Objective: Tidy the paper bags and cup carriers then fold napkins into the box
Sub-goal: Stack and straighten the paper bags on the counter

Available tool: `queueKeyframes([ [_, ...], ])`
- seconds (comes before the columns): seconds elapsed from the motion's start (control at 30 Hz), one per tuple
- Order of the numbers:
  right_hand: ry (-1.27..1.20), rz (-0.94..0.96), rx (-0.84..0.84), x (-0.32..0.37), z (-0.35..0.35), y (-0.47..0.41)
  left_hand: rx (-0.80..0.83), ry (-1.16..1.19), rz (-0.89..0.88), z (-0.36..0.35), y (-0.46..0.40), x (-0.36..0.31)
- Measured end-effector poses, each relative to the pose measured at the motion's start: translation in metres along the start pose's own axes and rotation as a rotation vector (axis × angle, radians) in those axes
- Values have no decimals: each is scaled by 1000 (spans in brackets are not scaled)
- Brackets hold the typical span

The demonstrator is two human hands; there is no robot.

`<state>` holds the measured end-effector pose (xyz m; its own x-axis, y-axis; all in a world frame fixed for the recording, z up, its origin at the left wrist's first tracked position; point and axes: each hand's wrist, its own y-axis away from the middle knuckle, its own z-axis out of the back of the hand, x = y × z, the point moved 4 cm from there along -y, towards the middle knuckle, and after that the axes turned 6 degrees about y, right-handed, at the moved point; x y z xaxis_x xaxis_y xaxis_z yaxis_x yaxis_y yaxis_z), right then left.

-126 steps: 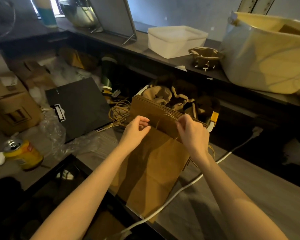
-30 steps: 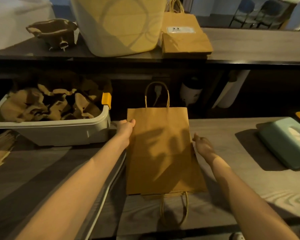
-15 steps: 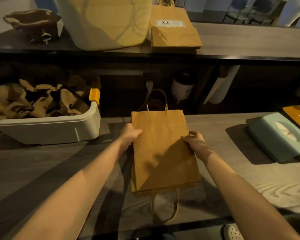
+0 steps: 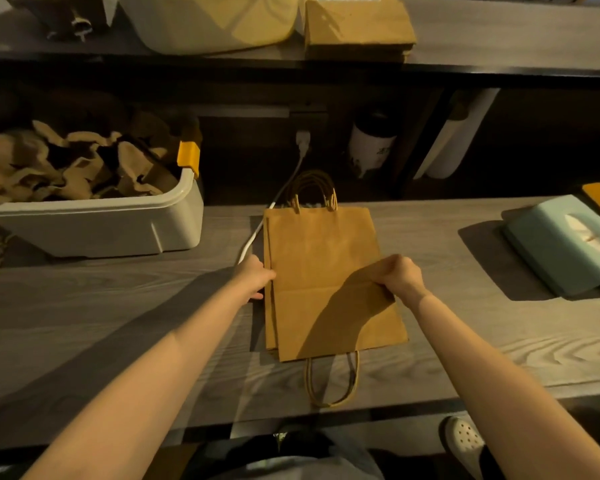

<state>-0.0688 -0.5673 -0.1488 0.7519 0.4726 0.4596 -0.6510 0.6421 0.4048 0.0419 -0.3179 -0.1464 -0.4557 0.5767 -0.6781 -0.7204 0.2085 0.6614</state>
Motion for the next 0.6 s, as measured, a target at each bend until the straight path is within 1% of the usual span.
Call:
queueKeyframes([
  [0.07,52,55,-82,3,1,2,-40,5,-21,-2,0,3],
  [0.17,46,23,-89,5,-3,1,-72,3,-71,-4,2,2],
  [0.3,-141,-101,-47,-1,-3,-3,-57,84,-110,-2,5,-3],
  [0.43,-310,-142,-19,-11,-2,-8,-1,140,-87,0,1,-4],
  [0.53,-445,-166,55,-12,-5,-10,-23,228,-67,2,-3,0],
  [0.6,-481,-157,110,-9,-5,-6,-47,302,-63,4,-5,3],
])
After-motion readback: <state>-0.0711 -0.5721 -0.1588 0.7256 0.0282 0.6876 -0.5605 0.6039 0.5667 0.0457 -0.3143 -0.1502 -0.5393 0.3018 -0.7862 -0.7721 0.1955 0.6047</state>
